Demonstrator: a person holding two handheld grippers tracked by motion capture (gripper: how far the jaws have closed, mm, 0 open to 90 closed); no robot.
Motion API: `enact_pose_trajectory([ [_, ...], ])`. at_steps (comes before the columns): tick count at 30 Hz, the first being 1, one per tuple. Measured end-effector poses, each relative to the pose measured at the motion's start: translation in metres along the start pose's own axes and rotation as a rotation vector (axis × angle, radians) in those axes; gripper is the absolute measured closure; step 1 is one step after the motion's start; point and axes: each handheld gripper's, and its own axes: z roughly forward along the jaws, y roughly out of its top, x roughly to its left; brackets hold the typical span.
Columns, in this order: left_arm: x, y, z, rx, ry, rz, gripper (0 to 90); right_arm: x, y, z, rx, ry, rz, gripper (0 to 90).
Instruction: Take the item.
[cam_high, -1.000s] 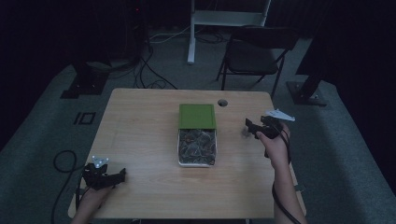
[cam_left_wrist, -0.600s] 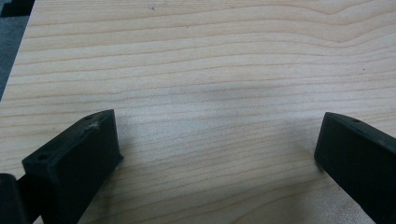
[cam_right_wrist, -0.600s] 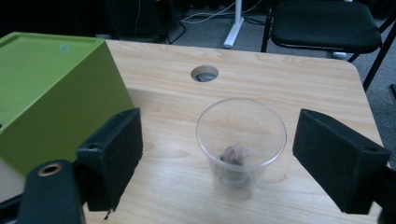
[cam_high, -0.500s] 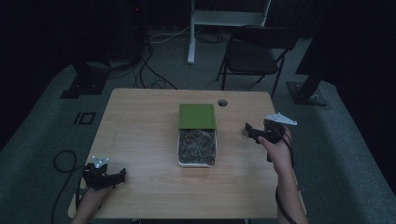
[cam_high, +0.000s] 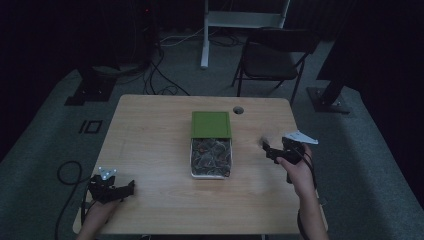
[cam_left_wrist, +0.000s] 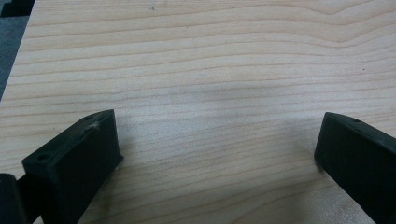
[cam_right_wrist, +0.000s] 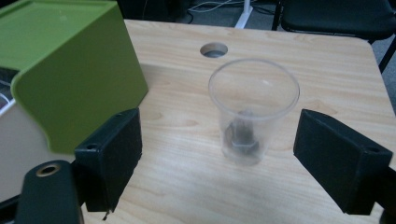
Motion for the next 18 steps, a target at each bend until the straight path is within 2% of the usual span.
enact_pose_trajectory([
  [18, 0.000, 0.000, 0.000, 0.000, 0.000, 0.000, 0.5, -0.001, -0.034, -0.004, 0.050, 0.025, 0.014, 15.4],
])
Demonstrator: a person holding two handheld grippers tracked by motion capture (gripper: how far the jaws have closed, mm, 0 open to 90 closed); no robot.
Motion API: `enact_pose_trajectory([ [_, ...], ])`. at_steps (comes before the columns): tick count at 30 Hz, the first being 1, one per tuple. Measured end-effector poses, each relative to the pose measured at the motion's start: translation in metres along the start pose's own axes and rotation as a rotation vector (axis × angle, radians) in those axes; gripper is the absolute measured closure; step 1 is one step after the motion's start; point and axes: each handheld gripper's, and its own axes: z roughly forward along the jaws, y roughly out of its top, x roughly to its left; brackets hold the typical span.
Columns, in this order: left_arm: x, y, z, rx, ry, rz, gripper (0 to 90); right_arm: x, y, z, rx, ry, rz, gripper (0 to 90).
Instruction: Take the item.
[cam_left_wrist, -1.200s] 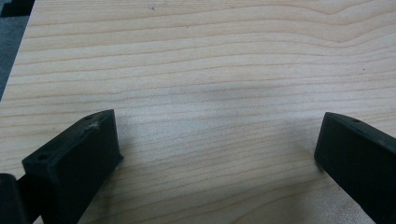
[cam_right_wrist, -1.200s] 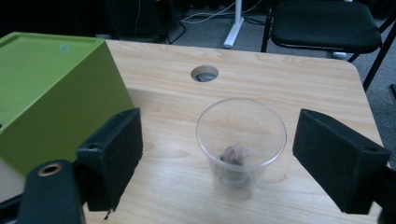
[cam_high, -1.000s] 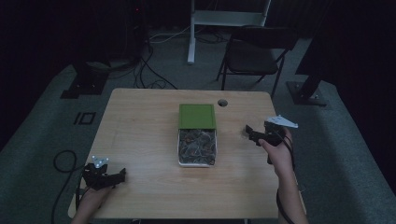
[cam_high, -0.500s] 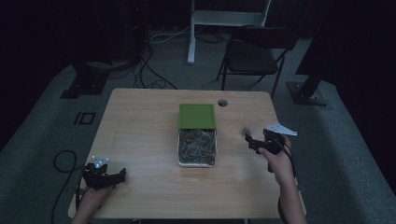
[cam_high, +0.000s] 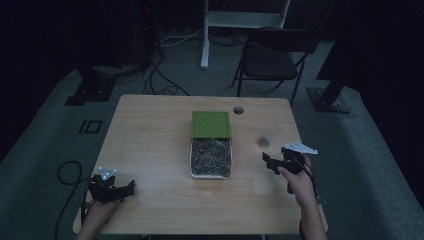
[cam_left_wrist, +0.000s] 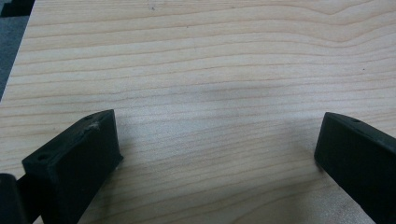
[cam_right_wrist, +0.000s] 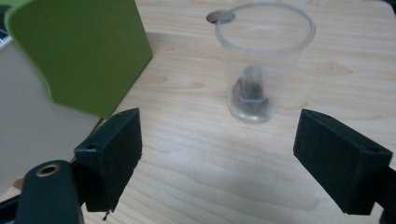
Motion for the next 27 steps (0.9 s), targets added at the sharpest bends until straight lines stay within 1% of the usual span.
enact_pose_trajectory([
  [2, 0.000, 0.000, 0.000, 0.001, 0.000, 0.001, 0.5, 0.000, -0.002, 0.000, 0.004, 0.000, -0.001, 15.4],
  [4, 0.000, 0.000, 0.000, -0.001, 0.000, 0.000, 0.5, -0.001, -0.008, 0.000, 0.018, 0.008, -0.006, 15.4],
  [11, 0.000, 0.000, 0.000, -0.002, 0.000, 0.000, 0.5, -0.002, -0.021, -0.001, 0.040, 0.014, -0.009, 15.4],
  [16, 0.000, 0.000, 0.000, -0.001, 0.000, 0.002, 0.5, -0.002, -0.033, 0.001, 0.061, 0.035, -0.016, 15.5],
  [27, 0.000, 0.000, 0.000, 0.000, 0.001, 0.002, 0.5, -0.007, -0.055, -0.004, 0.105, 0.038, -0.025, 15.7],
])
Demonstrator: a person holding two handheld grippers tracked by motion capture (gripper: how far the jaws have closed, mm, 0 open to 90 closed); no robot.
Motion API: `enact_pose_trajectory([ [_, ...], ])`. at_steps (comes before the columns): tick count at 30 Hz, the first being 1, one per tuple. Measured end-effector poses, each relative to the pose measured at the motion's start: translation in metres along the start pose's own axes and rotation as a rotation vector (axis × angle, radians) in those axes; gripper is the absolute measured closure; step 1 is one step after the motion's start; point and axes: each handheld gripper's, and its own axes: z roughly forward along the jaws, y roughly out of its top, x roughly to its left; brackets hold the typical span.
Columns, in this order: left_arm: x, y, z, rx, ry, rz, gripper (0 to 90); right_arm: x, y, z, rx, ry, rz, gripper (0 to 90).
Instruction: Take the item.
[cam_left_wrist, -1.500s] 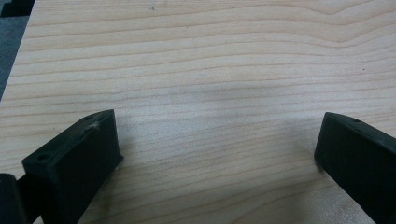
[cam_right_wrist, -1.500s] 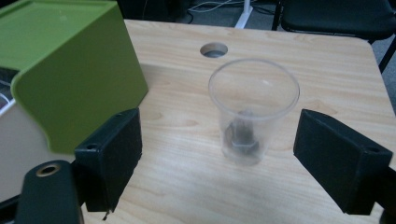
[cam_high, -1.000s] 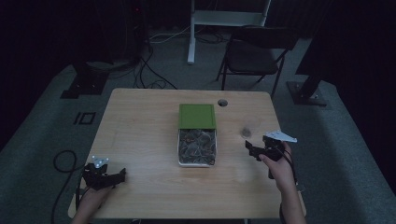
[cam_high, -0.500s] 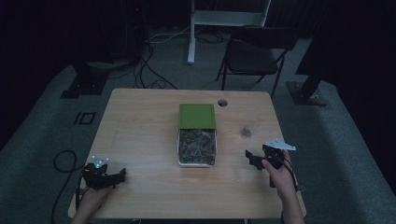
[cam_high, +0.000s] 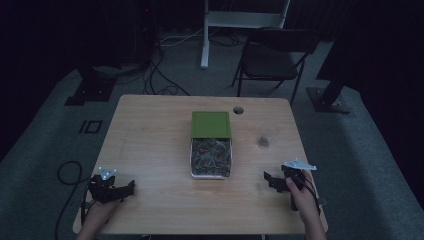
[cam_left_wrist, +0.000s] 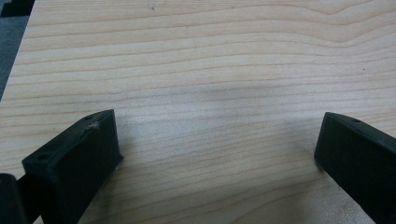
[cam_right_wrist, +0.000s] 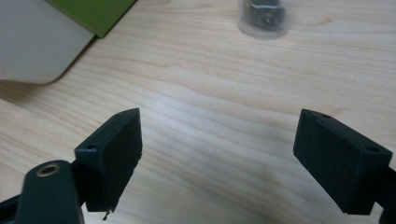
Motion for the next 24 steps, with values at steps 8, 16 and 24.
enact_pose_trajectory([
  [8, 0.000, 0.000, 0.000, 0.000, 0.000, 0.000, 0.5, -0.005, -0.014, -0.006, 0.038, 0.002, -0.025, 18.1],
  [16, 0.000, 0.000, 0.000, 0.001, 0.000, 0.000, 0.5, -0.008, -0.024, -0.012, 0.071, 0.012, -0.068, 18.7],
  [24, 0.000, 0.000, 0.000, 0.000, 0.000, 0.000, 0.5, -0.003, -0.030, -0.011, 0.100, 0.054, -0.170, 18.0],
])
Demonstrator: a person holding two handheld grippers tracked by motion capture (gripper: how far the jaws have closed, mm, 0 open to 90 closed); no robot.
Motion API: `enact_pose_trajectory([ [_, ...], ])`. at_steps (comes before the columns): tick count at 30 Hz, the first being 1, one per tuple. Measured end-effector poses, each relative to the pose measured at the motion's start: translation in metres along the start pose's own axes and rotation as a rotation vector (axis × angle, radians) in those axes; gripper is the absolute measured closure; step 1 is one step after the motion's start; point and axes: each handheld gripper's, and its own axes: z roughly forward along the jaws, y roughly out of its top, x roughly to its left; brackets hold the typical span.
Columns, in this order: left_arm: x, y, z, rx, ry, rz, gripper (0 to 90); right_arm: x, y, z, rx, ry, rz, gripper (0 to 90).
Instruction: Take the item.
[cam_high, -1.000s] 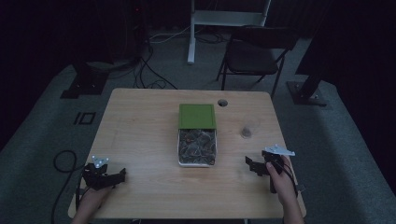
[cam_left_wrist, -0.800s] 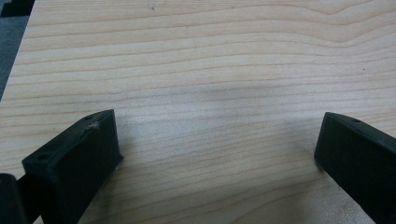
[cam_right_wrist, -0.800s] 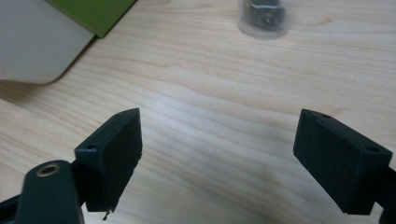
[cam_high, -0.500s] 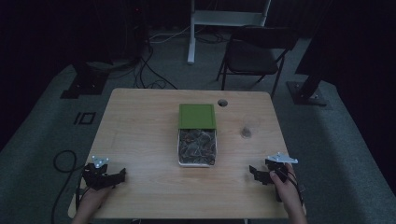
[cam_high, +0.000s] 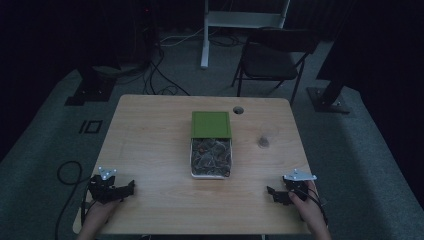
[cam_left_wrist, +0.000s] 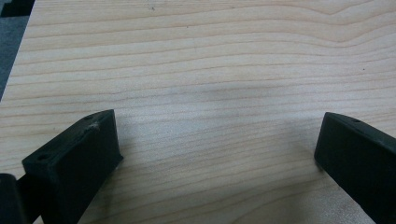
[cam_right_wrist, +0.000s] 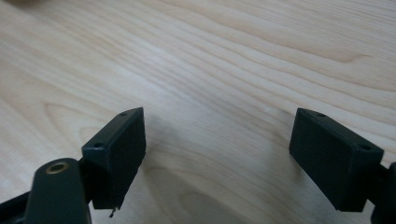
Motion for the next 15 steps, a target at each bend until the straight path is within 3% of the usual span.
enact_pose_trajectory([
  [3, 0.0000, -0.0001, 0.0000, 0.000, 0.000, 0.000, 0.5, 0.0021, -0.0038, 0.0014, -0.013, 0.014, -0.051, 13.0],
  [15, -0.0001, 0.0000, 0.0000, 0.000, 0.000, 0.000, 0.5, 0.0020, -0.0053, 0.0001, -0.014, 0.005, -0.044, 12.4],
])
